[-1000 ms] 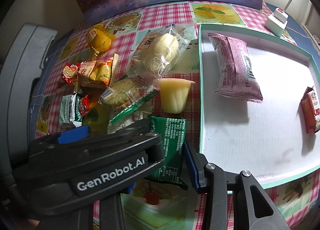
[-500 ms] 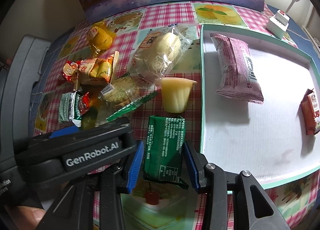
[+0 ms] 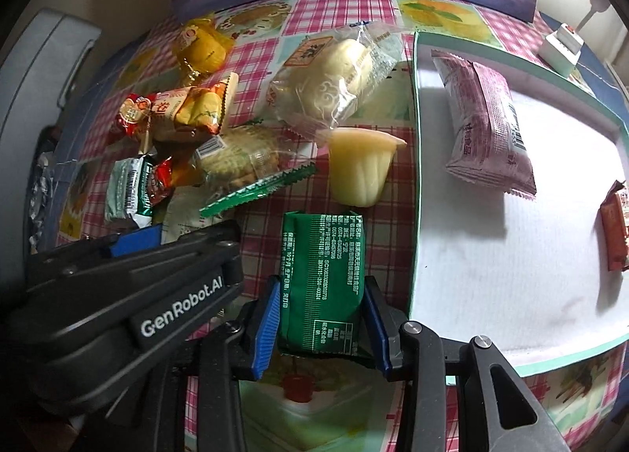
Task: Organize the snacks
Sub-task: 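Grasp the cream-coloured bag with the left gripper while the right gripper lifts the green pack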
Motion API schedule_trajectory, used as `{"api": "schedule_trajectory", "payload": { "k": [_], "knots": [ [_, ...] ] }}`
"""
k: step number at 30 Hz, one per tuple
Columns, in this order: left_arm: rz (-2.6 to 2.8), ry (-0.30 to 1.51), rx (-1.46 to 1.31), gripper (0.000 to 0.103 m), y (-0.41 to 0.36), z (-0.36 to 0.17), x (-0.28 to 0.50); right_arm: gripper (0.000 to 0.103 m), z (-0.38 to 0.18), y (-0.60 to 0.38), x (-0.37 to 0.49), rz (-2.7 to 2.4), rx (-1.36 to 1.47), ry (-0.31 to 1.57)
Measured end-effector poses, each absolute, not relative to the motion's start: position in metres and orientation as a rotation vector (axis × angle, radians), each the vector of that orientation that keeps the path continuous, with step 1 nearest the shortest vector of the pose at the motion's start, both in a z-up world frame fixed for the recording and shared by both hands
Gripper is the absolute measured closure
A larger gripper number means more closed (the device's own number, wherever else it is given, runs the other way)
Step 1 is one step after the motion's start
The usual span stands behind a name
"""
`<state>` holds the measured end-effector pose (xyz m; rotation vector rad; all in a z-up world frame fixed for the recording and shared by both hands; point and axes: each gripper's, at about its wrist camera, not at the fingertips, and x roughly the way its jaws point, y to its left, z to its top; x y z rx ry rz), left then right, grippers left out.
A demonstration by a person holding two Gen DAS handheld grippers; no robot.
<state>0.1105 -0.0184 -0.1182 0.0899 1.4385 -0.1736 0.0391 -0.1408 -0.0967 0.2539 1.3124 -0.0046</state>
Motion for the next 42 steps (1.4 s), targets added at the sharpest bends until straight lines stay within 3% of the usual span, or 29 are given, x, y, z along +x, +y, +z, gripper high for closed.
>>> {"api": "schedule_trajectory", "payload": {
  "k": [21,42],
  "knots": [
    [-0.103,1.201,0.056,0.050,0.000,-0.019,0.093,0.061,-0.038,-0.175,0.023,-0.061,0.360,1.114],
    [-0.327,1.097,0.165,0.050,-0.122,-0.005,0.065,0.060,-0.034,-0.296,-0.014,-0.533,0.525,0.981]
  ]
}}
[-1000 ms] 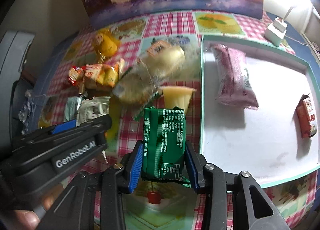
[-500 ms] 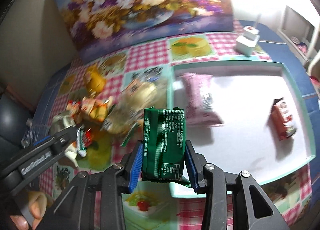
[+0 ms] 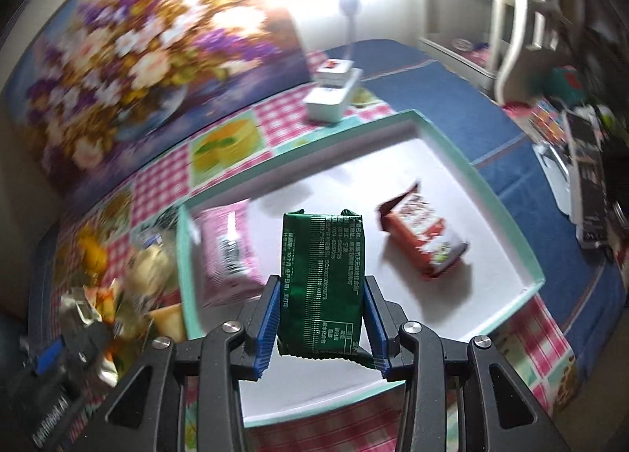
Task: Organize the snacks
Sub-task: 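Grasp the cream-coloured bag with the left gripper while the right gripper lifts the green pack, then lower the cream bag and green pack into the white tray and open both grippers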
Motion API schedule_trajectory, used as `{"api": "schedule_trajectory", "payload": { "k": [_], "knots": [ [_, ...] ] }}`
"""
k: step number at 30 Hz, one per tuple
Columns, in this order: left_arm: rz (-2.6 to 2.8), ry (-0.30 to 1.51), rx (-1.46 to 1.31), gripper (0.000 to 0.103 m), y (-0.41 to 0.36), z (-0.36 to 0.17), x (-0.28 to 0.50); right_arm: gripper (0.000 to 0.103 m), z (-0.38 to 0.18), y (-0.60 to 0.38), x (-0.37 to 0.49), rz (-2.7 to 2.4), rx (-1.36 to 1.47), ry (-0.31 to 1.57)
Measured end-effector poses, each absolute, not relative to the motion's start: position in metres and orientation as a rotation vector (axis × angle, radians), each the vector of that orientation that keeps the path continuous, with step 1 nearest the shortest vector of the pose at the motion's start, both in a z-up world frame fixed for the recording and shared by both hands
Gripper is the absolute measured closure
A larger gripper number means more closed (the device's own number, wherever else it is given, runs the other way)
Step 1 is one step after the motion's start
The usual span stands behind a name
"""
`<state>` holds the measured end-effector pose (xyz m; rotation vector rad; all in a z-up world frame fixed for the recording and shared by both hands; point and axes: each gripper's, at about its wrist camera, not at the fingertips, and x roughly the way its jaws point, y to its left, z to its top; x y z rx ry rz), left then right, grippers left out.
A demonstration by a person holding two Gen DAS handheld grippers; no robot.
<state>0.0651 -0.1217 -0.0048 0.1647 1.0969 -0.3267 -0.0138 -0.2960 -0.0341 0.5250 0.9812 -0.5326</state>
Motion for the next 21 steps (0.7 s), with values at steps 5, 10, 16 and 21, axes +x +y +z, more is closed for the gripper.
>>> {"api": "schedule_trajectory", "payload": {
  "k": [5,10,16,21],
  "knots": [
    [-0.394,1.103,0.197,0.050,-0.150,-0.009,0.058,0.060,-0.039,-0.315,-0.024,-0.594,0.574,0.971],
    [-0.422,1.143,0.255,0.049,-0.173,-0.024,0.056,0.060,-0.045,-0.324,-0.029,-0.631,0.596,0.992],
    [-0.449,1.192,0.295,0.049,-0.188,-0.040,0.054,0.060,-0.053,-0.325,-0.029,-0.632,0.604,1.026],
    [-0.460,1.207,0.312,0.049,-0.190,-0.045,0.053,0.060,-0.058,-0.325,-0.028,-0.632,0.609,1.045]
  ]
}}
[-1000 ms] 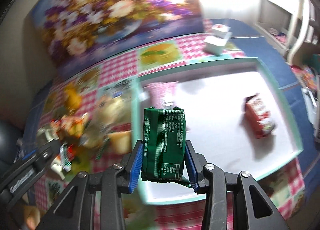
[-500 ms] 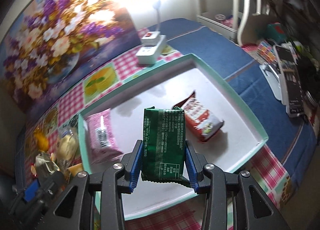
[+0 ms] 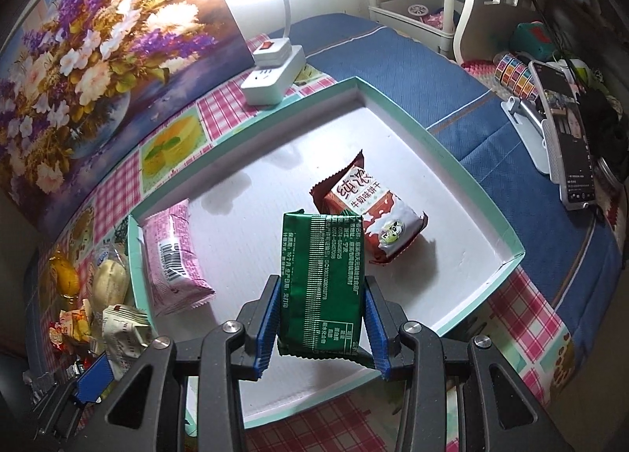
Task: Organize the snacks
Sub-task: 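Lower the cream bag and green pack into the white tray and open both grippers, then move both grippers back over the snack pile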
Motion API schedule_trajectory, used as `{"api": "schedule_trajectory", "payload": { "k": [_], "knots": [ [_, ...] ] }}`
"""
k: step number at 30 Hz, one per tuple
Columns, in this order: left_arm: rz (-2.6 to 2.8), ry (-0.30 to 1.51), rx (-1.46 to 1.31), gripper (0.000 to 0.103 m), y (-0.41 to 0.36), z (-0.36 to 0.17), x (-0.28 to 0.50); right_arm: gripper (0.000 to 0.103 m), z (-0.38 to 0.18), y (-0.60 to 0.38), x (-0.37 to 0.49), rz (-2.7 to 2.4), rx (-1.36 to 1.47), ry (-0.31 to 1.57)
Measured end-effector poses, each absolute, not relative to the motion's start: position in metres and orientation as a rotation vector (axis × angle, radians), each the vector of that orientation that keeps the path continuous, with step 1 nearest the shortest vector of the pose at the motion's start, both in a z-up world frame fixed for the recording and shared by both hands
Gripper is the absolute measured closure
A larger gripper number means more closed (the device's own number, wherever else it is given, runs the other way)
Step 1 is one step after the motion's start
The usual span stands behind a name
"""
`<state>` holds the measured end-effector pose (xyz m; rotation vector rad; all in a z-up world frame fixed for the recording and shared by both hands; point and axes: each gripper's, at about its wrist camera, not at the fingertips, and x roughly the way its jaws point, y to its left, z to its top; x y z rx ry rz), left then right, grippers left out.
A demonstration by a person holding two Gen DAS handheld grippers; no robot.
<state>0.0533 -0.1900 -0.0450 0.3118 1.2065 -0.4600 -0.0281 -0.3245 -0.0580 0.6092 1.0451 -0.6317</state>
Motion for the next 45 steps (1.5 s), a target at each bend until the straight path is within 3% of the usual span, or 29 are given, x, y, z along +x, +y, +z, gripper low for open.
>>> {"api": "schedule_trajectory", "payload": {
  "k": [23,34,36,38,40,42,43,45],
  "knots": [
    [-0.429,1.265,0.277,0.048,-0.179,-0.053,0.064,0.060,-0.069,-0.322,-0.022,-0.626,0.600,1.098],
    [-0.289,1.254,0.110,0.048,-0.129,-0.047,0.089,0.059,-0.069,-0.310,-0.015,-0.568,0.568,1.102],
    [-0.250,1.258,0.059,0.048,-0.113,-0.048,0.096,0.055,-0.069,-0.303,-0.011,-0.543,0.544,1.106],
    [-0.201,1.261,0.009,0.048,-0.095,-0.051,0.102,0.041,-0.069,-0.293,-0.006,-0.506,0.508,1.110],
    [-0.162,1.265,-0.031,0.048,-0.080,-0.053,0.106,0.039,-0.069,-0.284,-0.001,-0.469,0.472,1.110],
    [-0.122,1.264,-0.068,0.040,-0.064,-0.055,0.109,0.032,-0.068,-0.274,0.003,-0.432,0.441,1.107],
    [-0.100,1.259,-0.081,0.028,-0.056,-0.056,0.111,0.031,-0.068,-0.270,0.004,-0.417,0.431,1.105],
    [-0.057,1.244,-0.102,0.026,-0.043,-0.056,0.113,0.027,-0.068,-0.263,0.006,-0.387,0.415,1.101]
  ]
}}
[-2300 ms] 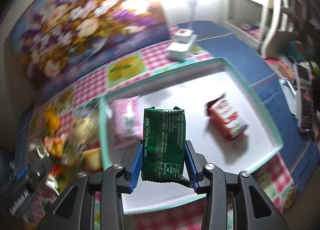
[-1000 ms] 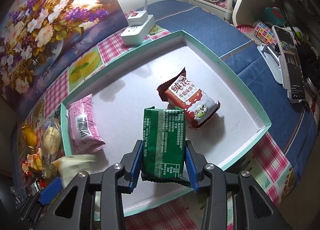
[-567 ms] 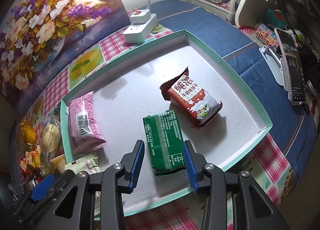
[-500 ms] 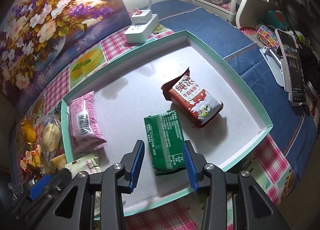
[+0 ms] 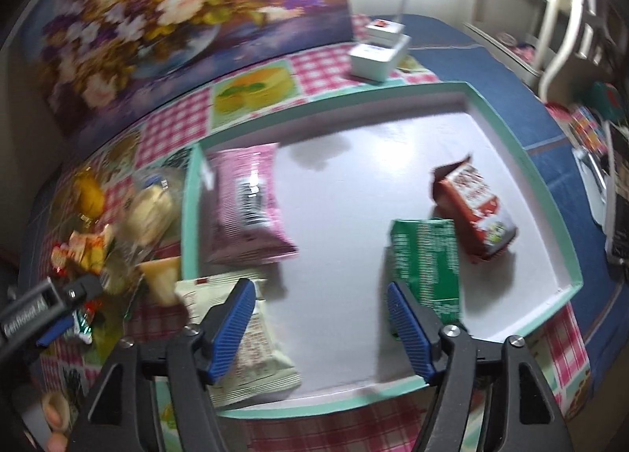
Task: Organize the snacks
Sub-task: 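Move both grippers back over the snack pile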
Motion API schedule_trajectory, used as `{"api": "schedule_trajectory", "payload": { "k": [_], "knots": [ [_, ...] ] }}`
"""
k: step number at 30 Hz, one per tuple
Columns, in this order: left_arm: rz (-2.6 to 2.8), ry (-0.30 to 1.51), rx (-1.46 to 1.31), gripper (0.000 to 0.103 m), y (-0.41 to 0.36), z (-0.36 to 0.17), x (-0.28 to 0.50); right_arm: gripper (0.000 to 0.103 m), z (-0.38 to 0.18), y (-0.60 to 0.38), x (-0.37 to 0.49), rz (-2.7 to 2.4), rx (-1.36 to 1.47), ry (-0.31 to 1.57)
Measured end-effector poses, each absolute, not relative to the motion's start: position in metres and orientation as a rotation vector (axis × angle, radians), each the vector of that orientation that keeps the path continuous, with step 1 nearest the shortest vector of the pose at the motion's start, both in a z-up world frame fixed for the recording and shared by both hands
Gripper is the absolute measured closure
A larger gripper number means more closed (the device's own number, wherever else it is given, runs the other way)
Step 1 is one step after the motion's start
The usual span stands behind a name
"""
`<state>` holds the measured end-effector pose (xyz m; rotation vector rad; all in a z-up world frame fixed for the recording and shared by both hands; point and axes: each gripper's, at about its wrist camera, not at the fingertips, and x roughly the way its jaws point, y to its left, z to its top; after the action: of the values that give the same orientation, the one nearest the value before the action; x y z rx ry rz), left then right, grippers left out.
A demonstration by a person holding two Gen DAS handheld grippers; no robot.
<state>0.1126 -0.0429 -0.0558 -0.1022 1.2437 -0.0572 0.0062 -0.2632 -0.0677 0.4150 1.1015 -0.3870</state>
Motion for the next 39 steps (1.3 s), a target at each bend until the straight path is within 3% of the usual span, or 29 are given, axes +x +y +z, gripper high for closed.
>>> {"api": "schedule_trajectory", "payload": {
  "k": [9,12,29,39],
  "knots": [
    [0.118,1.175,-0.129,0.023,0.009,-0.057,0.118,0.009,-0.067,-0.247,0.012,-0.311,0.403,1.084],
    [0.147,1.143,-0.135,0.007,0.021,-0.055,0.118,0.000,-0.066,-0.241,0.014,-0.290,0.400,1.074],
    [0.238,1.027,-0.211,0.005,0.089,-0.044,0.118,0.000,-0.042,-0.194,0.038,-0.109,0.302,0.955],
    [0.273,1.026,-0.311,0.004,0.135,-0.053,0.118,0.000,-0.038,-0.154,0.067,0.011,0.250,0.975]
  ]
}}
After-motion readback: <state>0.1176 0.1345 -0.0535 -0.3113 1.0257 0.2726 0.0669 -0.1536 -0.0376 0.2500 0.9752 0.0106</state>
